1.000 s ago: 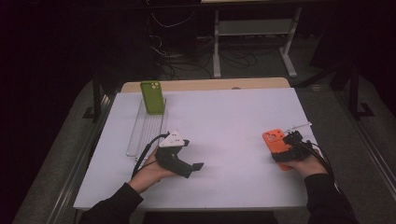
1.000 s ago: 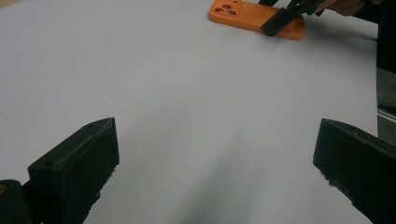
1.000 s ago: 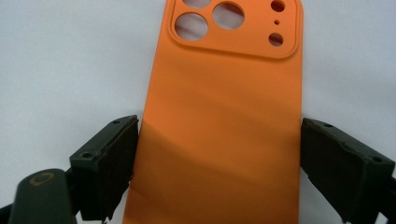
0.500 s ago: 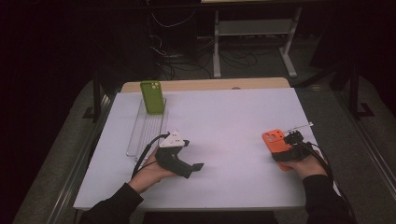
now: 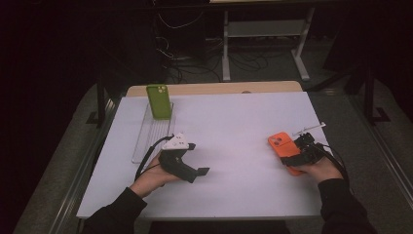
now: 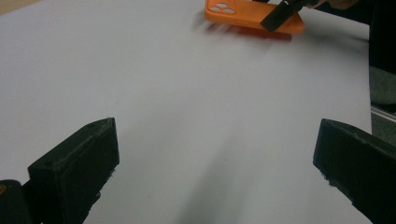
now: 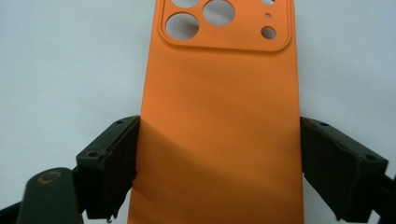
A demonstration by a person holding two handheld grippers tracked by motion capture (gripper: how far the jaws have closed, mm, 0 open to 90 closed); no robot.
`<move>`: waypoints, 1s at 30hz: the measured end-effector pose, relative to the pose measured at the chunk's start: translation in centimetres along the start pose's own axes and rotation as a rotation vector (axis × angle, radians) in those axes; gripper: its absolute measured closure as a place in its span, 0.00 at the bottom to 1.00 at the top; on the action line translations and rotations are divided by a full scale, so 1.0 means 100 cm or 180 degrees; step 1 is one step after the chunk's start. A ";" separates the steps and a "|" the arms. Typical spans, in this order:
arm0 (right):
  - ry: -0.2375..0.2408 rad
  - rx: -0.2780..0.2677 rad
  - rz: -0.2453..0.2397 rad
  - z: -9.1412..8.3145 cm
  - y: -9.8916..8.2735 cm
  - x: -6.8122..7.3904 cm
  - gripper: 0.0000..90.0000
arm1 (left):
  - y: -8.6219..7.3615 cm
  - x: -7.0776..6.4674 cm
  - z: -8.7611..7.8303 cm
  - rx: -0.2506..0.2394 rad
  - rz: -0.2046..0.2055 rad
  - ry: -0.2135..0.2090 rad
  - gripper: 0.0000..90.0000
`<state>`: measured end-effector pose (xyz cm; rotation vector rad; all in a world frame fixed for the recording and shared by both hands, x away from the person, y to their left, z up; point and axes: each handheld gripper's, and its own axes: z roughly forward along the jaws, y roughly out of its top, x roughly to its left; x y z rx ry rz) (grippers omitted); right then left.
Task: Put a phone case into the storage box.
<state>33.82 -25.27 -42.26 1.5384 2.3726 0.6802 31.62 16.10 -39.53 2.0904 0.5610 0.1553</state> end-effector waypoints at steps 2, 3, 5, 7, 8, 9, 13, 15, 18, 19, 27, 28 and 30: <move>0.0050 0.0000 -0.0071 -0.002 0.004 0.003 0.17 | 0.002 0.002 -0.003 0.0012 0.0024 -0.0030 0.00; 0.0071 -0.0009 -0.0131 -0.004 0.007 0.004 0.17 | 0.003 0.003 -0.004 0.0015 0.0038 -0.0040 0.00; 0.0146 -0.0023 -0.0207 -0.006 0.012 0.006 0.17 | 0.007 0.006 -0.008 0.0012 0.0070 -0.0068 0.00; 0.0215 -0.0050 -0.0293 -0.009 0.017 0.009 0.17 | 0.011 0.007 -0.012 0.0012 0.0072 -0.0089 0.00; 0.0244 -0.0070 -0.0367 -0.010 0.020 0.011 0.17 | 0.013 0.009 -0.013 -0.0005 0.0113 -0.0090 0.00; 0.0291 -0.0070 -0.0383 -0.011 0.023 0.013 0.17 | 0.015 0.010 -0.015 -0.0002 0.0123 -0.0101 0.00; 0.0482 -0.0094 -0.0623 -0.014 0.034 0.022 0.17 | 0.023 0.016 -0.019 0.0001 0.0188 -0.0098 0.00; 0.0557 -0.0084 -0.0759 -0.015 0.040 0.029 0.17 | 0.027 0.017 -0.019 0.0003 0.0221 -0.0117 0.00; 0.0707 -0.0062 -0.1025 -0.015 0.047 0.039 0.17 | 0.031 0.020 -0.019 0.0034 0.0309 -0.0160 0.00; 0.0745 -0.0039 -0.1110 -0.015 0.049 0.042 0.17 | 0.032 0.020 -0.019 0.0063 0.0322 -0.0187 0.00; 0.1027 -0.0075 -0.1720 -0.014 0.062 0.072 0.17 | 0.045 0.018 -0.013 0.0289 0.0716 -0.0375 0.00; 0.1060 -0.0077 -0.1785 -0.015 0.063 0.075 0.17 | 0.047 0.017 -0.011 0.0312 0.0739 -0.0393 0.00; 0.1132 -0.0088 -0.1953 -0.017 0.067 0.083 0.17 | 0.049 0.017 -0.009 0.0375 0.0828 -0.0389 0.00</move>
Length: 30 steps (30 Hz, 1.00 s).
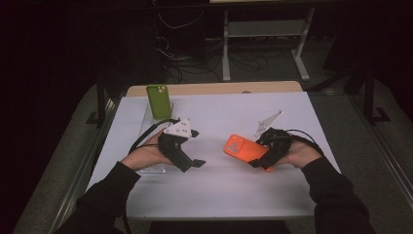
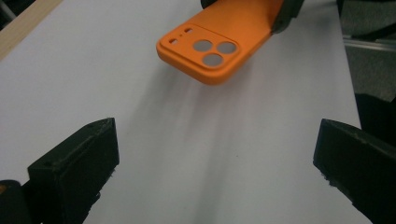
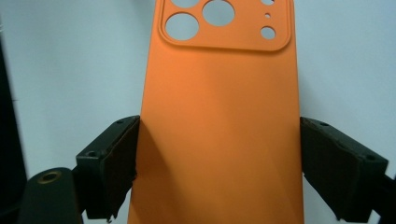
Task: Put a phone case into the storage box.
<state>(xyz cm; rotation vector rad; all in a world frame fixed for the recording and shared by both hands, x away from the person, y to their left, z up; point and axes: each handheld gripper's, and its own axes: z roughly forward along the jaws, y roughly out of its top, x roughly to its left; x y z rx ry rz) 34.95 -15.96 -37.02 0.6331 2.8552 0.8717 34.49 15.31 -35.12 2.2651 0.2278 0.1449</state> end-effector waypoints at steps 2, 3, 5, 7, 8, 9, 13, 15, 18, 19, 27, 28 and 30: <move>0.0077 0.0002 -0.0092 0.001 0.007 0.004 0.17 | 0.002 0.001 0.001 0.0013 0.0002 -0.0036 0.00; 0.0096 -0.0001 -0.0124 0.002 0.010 0.006 0.17 | 0.003 0.003 0.002 0.0021 0.0033 -0.0050 0.00; 0.0133 0.0000 -0.0246 0.004 0.014 0.007 0.17 | 0.005 0.005 0.003 0.0047 0.0048 -0.0095 0.00; 0.0205 0.0027 -0.0325 0.006 0.019 0.010 0.17 | 0.006 0.007 0.005 0.0115 0.0089 -0.0109 0.00; 0.0266 0.0028 -0.0348 0.008 0.020 0.011 0.17 | 0.007 0.008 0.006 0.0153 0.0128 -0.0135 0.00; 0.0303 0.0031 -0.0416 0.010 0.022 0.012 0.17 | 0.007 0.008 0.007 0.0193 0.0149 -0.0177 0.00; 0.0375 0.0081 -0.0619 0.014 0.029 0.018 0.17 | 0.008 0.007 0.014 0.0251 0.0215 -0.0307 0.00; 0.0404 0.0083 -0.0689 0.016 0.033 0.021 0.17 | 0.009 0.006 0.017 0.0262 0.0204 -0.0370 0.00; 0.0421 0.0114 -0.0765 0.017 0.039 0.024 0.17 | 0.011 0.003 0.021 0.0260 0.0216 -0.0431 0.00; 0.0433 0.0120 -0.0792 0.017 0.041 0.025 0.17 | 0.012 0.002 0.023 0.0287 0.0238 -0.0447 0.00; 0.0453 0.0110 -0.0948 0.016 0.054 0.034 0.17 | 0.015 -0.005 0.033 0.0342 0.0324 -0.0528 0.00; 0.0465 0.0114 -0.0971 0.016 0.055 0.035 0.17 | 0.015 -0.006 0.035 0.0356 0.0326 -0.0536 0.00; 0.0477 0.0105 -0.0981 0.017 0.057 0.036 0.17 | 0.016 -0.008 0.037 0.0375 0.0357 -0.0567 0.00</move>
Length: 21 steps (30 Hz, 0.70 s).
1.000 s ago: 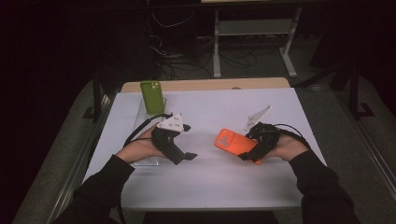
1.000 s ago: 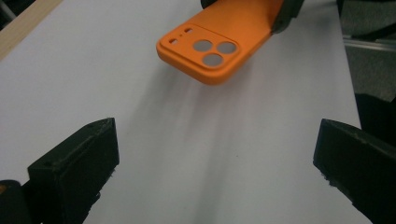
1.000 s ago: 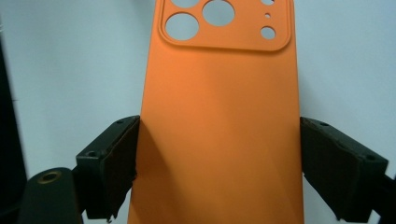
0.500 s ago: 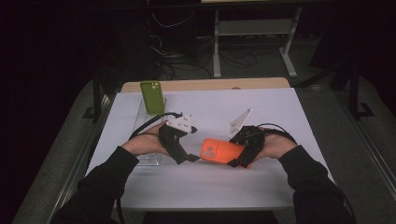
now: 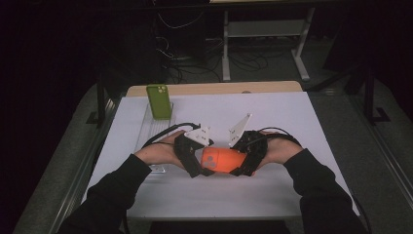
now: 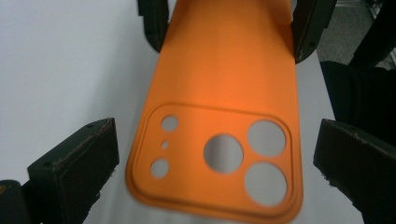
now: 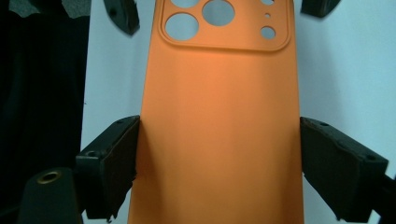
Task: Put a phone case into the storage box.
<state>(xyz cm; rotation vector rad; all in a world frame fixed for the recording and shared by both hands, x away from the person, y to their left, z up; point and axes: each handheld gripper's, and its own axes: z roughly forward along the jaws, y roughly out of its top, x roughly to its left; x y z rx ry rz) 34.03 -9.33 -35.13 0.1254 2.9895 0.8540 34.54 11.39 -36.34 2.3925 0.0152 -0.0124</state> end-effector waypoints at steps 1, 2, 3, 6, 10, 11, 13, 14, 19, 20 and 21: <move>0.0005 -0.0005 -0.0015 0.000 0.001 0.000 0.17 | 0.001 0.000 0.002 -0.0004 0.0007 -0.0008 0.00; 0.0005 -0.0003 -0.0021 0.001 0.002 0.001 0.17 | 0.001 -0.001 0.003 0.0013 0.0014 0.0005 0.00; 0.0000 -0.0003 -0.0040 0.001 0.003 0.001 0.17 | 0.002 -0.001 0.004 0.0008 0.0019 -0.0002 0.00; 0.0009 -0.0001 -0.0055 0.001 0.005 0.001 0.17 | 0.003 -0.001 0.006 0.0005 0.0025 -0.0002 0.00; 0.0005 -0.0015 -0.0070 0.000 0.007 0.001 0.17 | 0.003 -0.001 0.009 0.0021 0.0009 -0.0046 0.00; 0.0007 -0.0005 -0.0071 0.000 0.007 0.001 0.17 | 0.003 -0.001 0.009 0.0027 0.0009 -0.0045 0.00; 0.0017 -0.0021 -0.0062 0.000 0.007 0.001 0.17 | 0.003 -0.001 0.010 0.0049 0.0013 -0.0046 0.00; 0.0012 -0.0014 -0.0070 0.000 0.008 0.001 0.17 | 0.002 -0.001 0.010 0.0056 0.0008 -0.0027 0.03; 0.0000 -0.0029 -0.0109 -0.002 0.009 0.001 0.17 | 0.002 0.000 0.011 0.0083 0.0018 -0.0043 0.11; 0.0010 -0.0026 -0.0105 -0.002 0.009 0.001 0.17 | 0.002 0.000 0.011 0.0079 0.0007 -0.0056 0.12; 0.0019 -0.0023 -0.0112 -0.002 0.009 0.001 0.17 | 0.002 0.000 0.010 0.0084 0.0018 -0.0070 0.13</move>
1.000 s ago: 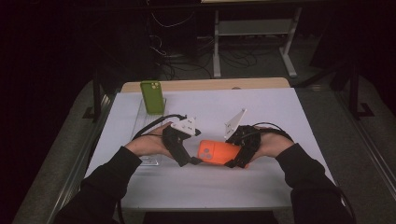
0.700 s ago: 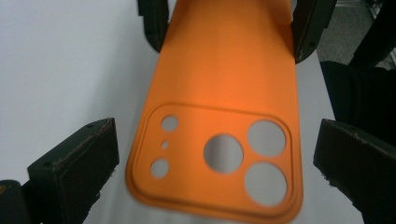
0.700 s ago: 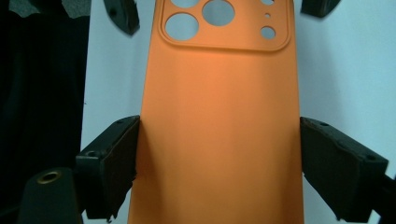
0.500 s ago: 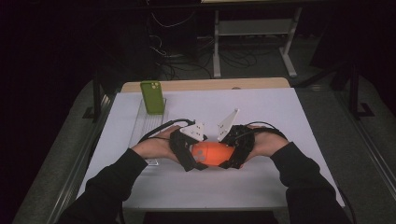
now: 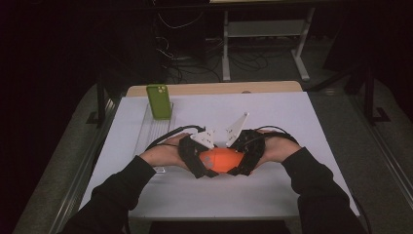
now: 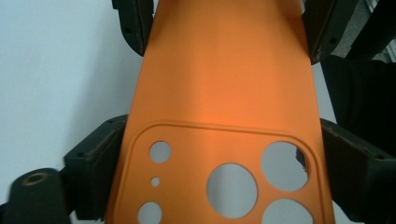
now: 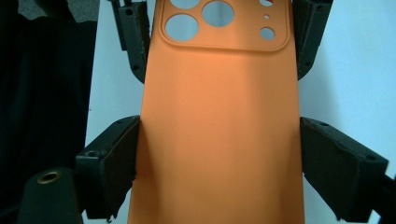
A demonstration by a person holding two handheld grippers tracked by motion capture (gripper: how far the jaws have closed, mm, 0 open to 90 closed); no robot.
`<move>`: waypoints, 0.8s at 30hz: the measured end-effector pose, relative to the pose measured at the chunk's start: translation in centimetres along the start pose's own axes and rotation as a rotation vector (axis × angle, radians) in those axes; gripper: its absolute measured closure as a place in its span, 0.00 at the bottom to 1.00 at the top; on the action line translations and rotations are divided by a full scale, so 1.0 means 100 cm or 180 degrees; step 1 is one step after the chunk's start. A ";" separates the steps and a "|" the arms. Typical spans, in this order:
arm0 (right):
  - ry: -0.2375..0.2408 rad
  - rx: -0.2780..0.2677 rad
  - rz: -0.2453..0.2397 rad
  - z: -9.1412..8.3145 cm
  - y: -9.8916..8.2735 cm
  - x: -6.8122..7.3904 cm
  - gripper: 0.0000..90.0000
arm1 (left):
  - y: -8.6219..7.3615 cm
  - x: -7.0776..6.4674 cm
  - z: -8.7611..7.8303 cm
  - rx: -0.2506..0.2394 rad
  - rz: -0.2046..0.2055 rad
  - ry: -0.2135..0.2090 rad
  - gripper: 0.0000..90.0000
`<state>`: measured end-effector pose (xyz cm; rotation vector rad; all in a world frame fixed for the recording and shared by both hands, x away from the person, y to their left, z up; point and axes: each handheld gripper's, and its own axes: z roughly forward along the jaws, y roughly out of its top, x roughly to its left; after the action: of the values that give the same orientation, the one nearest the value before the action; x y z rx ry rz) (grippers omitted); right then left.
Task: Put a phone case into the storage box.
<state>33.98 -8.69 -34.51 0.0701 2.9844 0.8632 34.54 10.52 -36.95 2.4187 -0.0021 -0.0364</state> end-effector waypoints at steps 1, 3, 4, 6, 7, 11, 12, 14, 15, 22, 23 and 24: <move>0.0007 0.0003 0.0002 0.000 0.000 0.000 0.17 | 0.000 0.000 0.000 0.0001 0.0002 -0.0008 0.13; 0.0011 0.0010 -0.0007 0.000 0.000 0.001 0.17 | 0.000 -0.001 0.000 0.0028 0.0021 -0.0006 0.14; 0.0012 0.0012 -0.0025 0.000 0.000 0.000 0.17 | 0.000 -0.001 0.000 0.0036 0.0028 -0.0005 0.15; 0.0017 0.0014 -0.0029 0.001 -0.001 0.001 0.17 | 0.001 -0.001 0.000 0.0057 0.0031 -0.0011 0.15; 0.0026 0.0010 -0.0027 0.001 -0.001 0.000 0.16 | 0.001 -0.001 0.001 0.0063 0.0002 -0.0035 0.16; 0.0048 0.0001 0.0013 0.001 -0.003 0.001 0.16 | 0.002 -0.002 0.001 0.0043 -0.0044 -0.0036 0.17; 0.0048 -0.0003 0.0031 0.001 -0.004 0.000 0.16 | 0.002 -0.002 0.000 0.0070 0.0002 -0.0023 0.17; 0.0051 -0.0024 0.0070 0.001 -0.005 0.000 0.14 | 0.001 -0.002 0.000 0.0072 -0.0004 -0.0003 0.17; 0.0015 -0.0049 0.0090 0.000 -0.006 0.000 0.13 | 0.001 -0.003 0.000 0.0076 -0.0032 0.0007 0.17; -0.0110 -0.0215 0.0413 -0.014 -0.020 0.000 0.10 | -0.004 -0.005 0.003 0.0090 -0.0228 0.0112 0.17; -0.0170 -0.0301 0.0404 -0.015 -0.024 -0.002 0.10 | -0.005 -0.005 0.003 0.0055 -0.0286 0.0116 0.17; -0.0231 -0.0352 0.0455 -0.017 -0.027 -0.002 0.10 | -0.007 -0.004 0.003 0.0056 -0.0282 0.0152 0.17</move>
<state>34.03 -11.93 -34.50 0.3082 2.8866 1.0149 34.10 10.80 -37.62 2.4353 0.1270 -0.0191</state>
